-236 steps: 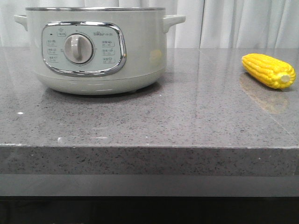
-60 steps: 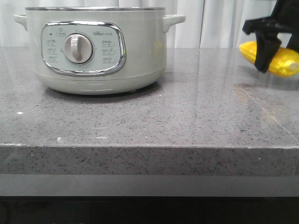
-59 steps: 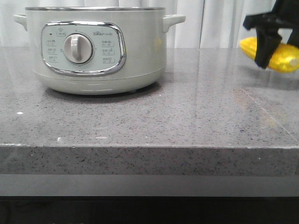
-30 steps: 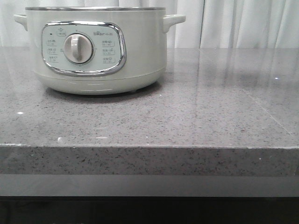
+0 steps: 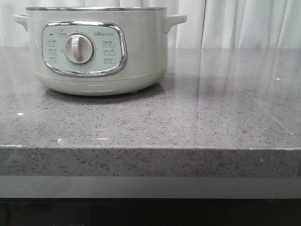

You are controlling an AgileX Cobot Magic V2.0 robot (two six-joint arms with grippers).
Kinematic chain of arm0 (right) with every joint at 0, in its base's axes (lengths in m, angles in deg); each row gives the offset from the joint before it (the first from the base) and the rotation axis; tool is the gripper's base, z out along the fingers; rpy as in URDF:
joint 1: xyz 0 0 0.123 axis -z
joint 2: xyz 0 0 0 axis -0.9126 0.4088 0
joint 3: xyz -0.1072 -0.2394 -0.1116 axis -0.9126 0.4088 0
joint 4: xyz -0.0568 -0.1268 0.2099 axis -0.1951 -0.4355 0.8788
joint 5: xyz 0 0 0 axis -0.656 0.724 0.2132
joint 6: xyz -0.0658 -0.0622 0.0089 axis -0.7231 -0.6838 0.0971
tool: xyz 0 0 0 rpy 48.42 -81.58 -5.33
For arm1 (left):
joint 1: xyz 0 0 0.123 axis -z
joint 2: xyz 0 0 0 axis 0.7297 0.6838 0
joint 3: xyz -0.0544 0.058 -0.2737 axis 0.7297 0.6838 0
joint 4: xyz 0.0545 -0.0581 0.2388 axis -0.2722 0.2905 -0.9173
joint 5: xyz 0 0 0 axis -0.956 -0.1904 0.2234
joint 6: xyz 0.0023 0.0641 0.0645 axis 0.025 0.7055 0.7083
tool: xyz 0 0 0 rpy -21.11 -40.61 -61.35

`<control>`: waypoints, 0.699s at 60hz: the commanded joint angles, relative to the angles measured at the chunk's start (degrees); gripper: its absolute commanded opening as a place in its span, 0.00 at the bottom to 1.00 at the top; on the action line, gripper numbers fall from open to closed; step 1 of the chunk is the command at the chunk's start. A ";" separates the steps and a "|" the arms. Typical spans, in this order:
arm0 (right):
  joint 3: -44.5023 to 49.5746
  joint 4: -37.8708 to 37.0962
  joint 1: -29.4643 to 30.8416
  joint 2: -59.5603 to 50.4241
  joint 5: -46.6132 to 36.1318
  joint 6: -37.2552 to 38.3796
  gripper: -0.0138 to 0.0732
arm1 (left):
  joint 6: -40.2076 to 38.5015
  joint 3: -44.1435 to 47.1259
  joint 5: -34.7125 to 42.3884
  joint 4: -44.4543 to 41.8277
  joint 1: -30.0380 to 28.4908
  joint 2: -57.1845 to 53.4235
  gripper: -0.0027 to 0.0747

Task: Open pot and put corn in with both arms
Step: 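Lift the corn cob with the right gripper and carry it over the pot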

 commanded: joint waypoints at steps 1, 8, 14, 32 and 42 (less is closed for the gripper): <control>-1.88 0.08 -0.76 -0.68 -5.50 -0.55 0.53 | -0.45 -2.10 8.68 -0.53 -0.10 -0.20 0.22; -1.88 0.08 -1.06 2.04 -5.56 -0.55 0.53 | -0.45 -2.10 8.68 -0.53 -0.10 -0.20 0.22; -1.88 0.08 -1.06 4.31 -5.50 -0.55 0.53 | -0.45 -2.10 8.68 -0.53 -0.10 -0.20 0.22; -1.88 0.08 -1.06 10.14 -4.85 -0.60 0.56 | -0.45 -2.10 8.68 -0.53 -0.10 -0.20 0.22; -1.88 0.08 -1.06 10.95 -4.66 -0.60 0.73 | -0.45 -2.10 8.68 -0.53 -0.10 -0.20 0.22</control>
